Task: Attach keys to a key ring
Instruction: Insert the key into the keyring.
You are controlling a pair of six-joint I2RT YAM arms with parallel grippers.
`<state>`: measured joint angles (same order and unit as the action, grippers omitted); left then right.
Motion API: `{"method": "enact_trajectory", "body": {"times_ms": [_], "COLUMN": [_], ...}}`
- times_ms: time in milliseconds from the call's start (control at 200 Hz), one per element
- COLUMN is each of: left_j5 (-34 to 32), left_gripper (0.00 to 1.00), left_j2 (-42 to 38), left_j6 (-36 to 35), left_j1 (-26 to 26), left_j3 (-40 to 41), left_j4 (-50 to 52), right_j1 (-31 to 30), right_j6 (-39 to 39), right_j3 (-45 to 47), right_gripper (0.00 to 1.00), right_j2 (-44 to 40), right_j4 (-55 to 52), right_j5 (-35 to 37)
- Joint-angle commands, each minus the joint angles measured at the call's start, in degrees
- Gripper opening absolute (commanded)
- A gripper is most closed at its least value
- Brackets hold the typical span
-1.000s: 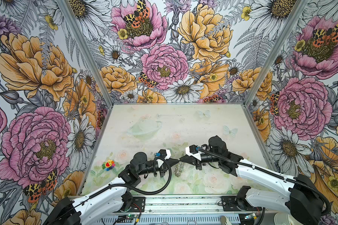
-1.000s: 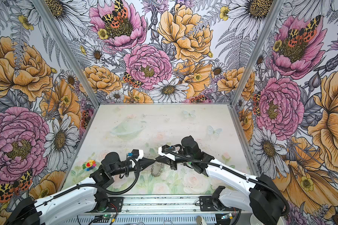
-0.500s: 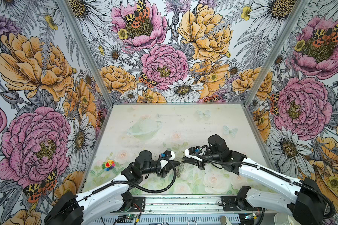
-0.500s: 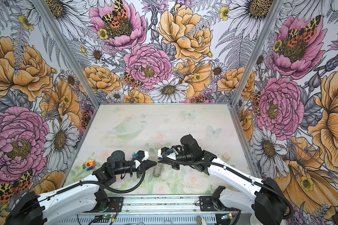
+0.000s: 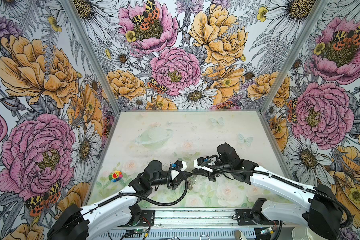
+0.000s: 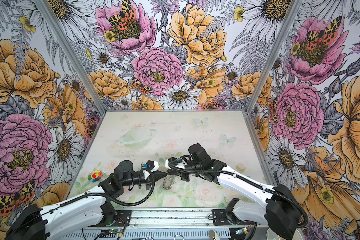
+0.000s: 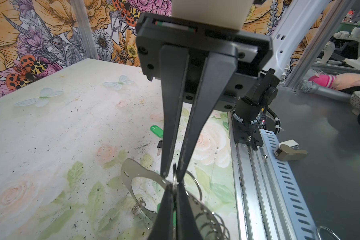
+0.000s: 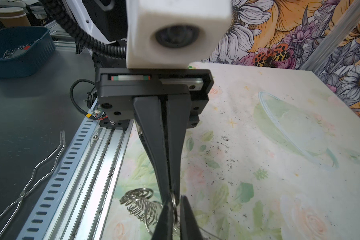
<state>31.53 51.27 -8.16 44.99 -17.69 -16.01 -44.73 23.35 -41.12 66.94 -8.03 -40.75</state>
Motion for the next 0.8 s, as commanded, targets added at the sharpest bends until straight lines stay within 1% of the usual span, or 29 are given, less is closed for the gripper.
{"method": "enact_trajectory", "body": {"times_ms": [0, 105, 235, 290, 360, 510, 580, 671, 791], "left_j5": [1.40, 1.35, 0.00, -0.19, -0.16, 0.56, 0.71, 0.74, 0.45], "left_gripper": [0.00, 0.00, 0.00, 0.04, 0.09, 0.11, 0.15, 0.18, 0.20], "left_j2": [-0.12, -0.44, -1.60, -1.78, -1.63, -1.17, -1.30, -1.73, -2.43], "left_j6": [-1.03, -0.93, -0.56, -0.46, -0.23, -0.22, -0.17, -0.02, 0.19], "left_j1": [0.47, 0.46, 0.28, 0.19, 0.10, -0.08, -0.21, -0.17, -0.29], "left_j3": [-1.75, -1.64, -1.14, -0.79, -0.59, -0.85, -0.87, -0.69, -0.55], "left_j4": [-1.42, -1.51, -1.57, -1.62, -1.74, -1.74, -1.74, -1.79, -1.99], "right_j1": [-0.44, -0.36, -0.40, -0.41, 0.40, 0.96, 0.96, 0.97, 0.99], "right_j6": [0.23, 0.09, -0.13, -0.58, -1.23, -3.18, -4.87, -7.45, -7.77], "right_j3": [-1.68, -1.91, -1.99, -2.03, -2.30, -2.03, -1.73, 0.17, 0.58], "right_gripper": [0.06, 0.00, 0.00, 0.00, 0.00, 0.00, 0.00, 0.00, 0.00], "right_j2": [0.56, 0.91, 0.11, -1.00, -2.55, -5.00, -5.59, -6.53, -5.77], "right_j4": [-0.05, -0.35, -0.48, -0.34, -0.21, 2.39, 4.89, 10.07, 10.97], "right_j5": [-0.23, 0.32, 0.78, 1.50, 0.57, -3.36, -4.84, -5.55, -5.43]}}
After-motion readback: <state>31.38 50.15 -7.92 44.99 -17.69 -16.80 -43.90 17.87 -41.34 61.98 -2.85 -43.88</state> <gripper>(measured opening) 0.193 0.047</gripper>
